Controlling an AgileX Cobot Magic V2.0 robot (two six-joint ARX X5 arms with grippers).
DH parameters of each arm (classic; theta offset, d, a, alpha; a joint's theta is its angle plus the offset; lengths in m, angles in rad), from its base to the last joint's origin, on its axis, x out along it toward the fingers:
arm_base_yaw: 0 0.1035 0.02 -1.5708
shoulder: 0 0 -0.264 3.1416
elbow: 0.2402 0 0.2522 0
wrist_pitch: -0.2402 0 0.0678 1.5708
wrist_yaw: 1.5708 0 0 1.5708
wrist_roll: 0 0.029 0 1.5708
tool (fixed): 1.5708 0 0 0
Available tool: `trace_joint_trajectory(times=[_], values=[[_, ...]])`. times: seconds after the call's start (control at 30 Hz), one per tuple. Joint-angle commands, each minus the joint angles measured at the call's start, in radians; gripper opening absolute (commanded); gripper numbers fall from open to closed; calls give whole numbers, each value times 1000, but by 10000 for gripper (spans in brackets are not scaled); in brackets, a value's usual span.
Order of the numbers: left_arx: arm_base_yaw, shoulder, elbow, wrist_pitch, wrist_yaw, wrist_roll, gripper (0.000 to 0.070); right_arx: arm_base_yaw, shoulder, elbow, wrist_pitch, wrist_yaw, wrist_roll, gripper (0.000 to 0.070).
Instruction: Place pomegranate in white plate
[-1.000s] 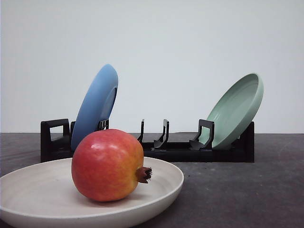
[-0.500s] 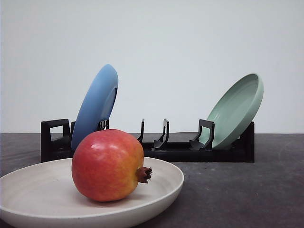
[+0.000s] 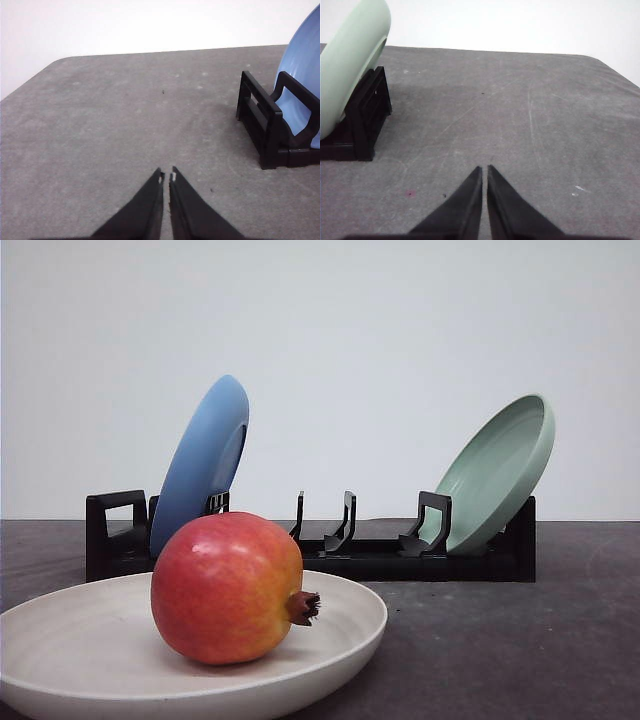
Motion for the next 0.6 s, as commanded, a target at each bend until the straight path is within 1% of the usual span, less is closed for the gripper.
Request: trace_joint_trajectory(times=[0.0, 0.57], values=[[0, -2, -12, 2, 3, 2, 0, 0, -1, -5, 8, 0, -4, 11], [0, -2, -12, 2, 3, 2, 0, 0, -1, -5, 8, 0, -4, 11]])
